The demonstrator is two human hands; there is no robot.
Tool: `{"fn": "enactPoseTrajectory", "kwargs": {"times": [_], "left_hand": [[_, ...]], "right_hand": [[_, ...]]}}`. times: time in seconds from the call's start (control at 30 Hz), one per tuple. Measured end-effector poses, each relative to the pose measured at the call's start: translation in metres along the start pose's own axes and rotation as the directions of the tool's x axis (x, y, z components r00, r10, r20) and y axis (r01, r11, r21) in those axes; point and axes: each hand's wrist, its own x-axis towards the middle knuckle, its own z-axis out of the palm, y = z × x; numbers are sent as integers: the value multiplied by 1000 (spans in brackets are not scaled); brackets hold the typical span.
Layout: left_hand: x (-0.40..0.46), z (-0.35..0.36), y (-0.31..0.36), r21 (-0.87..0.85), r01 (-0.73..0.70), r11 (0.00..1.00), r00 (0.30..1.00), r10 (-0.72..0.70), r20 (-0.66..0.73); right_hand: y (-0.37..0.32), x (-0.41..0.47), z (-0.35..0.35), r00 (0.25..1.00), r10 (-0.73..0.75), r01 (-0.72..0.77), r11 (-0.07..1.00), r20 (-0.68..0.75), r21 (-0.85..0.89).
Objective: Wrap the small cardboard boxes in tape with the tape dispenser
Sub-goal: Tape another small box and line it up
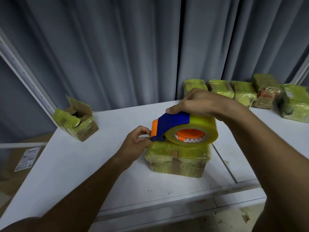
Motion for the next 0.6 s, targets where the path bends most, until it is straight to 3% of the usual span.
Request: {"fn": "enactPoseTrajectory", "kwargs": {"times": [0.23,0.33,0.43,0.6], "left_hand": [[-3,4,2,8,-60,998,998,60,-24],[-5,13,-1,150,-164,975,981,177,-74],[-6,22,-9,342,-303,889,917,370,-148],[-2,22,-20,347,-296,890,899,382,-214]], "right_hand": [[6,-8,-6,1000,13,-12,1000,4,-25],[10,-6,-5,1000,23,-23,1000,-20,-4],[14,-5,-3,998,50,-48,998,-45,50],[15,-5,1,999,13,-11,999,-44,39]]}}
